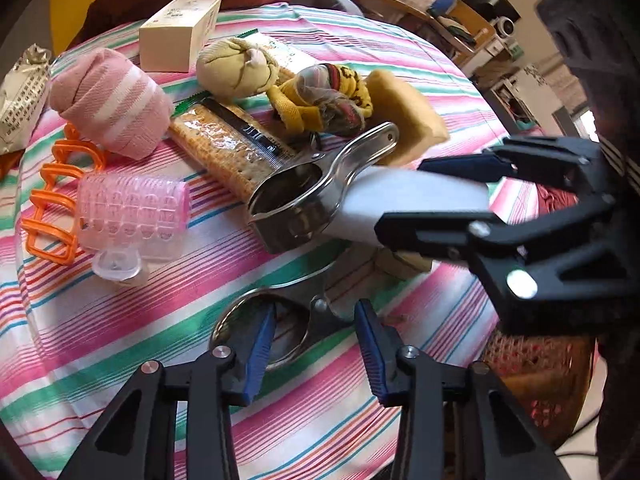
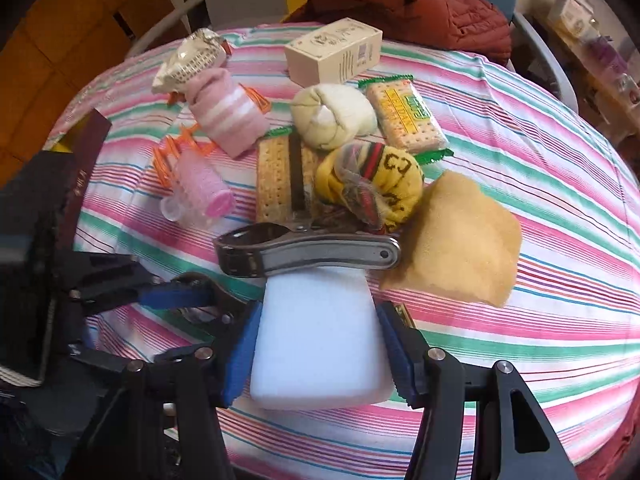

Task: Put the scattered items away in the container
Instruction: 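Grasp the silver metal clip with the left tool while the right tool lifts the foam block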

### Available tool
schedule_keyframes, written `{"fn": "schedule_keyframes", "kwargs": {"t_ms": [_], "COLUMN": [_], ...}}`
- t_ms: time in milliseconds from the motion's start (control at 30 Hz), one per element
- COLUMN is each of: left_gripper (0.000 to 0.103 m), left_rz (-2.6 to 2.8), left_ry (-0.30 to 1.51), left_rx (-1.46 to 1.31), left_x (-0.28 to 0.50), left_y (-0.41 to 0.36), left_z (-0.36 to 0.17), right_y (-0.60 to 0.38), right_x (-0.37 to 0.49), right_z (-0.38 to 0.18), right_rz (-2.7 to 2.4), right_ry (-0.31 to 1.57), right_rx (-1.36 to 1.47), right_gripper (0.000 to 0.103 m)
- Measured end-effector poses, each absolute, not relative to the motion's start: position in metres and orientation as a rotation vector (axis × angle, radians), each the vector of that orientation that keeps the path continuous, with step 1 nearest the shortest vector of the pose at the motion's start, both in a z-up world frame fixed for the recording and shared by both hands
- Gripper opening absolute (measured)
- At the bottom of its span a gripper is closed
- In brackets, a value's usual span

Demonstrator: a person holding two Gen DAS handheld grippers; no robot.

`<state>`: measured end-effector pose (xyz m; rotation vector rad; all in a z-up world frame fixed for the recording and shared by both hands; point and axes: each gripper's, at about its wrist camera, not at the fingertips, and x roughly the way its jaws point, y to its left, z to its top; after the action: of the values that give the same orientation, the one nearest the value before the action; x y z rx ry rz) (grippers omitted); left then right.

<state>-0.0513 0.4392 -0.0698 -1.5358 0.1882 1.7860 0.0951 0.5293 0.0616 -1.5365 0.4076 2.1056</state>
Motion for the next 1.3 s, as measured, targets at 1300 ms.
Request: {"fn": "schedule_keyframes", "kwargs": {"t_ms": [1300], "left_gripper": [0.019], "left_rz": [2.027], "left_ry": [0.151], "left_rx": [-1.352], "left_x": [-0.022], "left_y": [0.272], "left_z": [-0.056], "right_y": [0.409], "right_x": [0.06], "right_z": [0.015], "right_rz": [2.313], "right_ry": [0.447], "right_rx": [-1.436], "right_gripper": [0.059]}}
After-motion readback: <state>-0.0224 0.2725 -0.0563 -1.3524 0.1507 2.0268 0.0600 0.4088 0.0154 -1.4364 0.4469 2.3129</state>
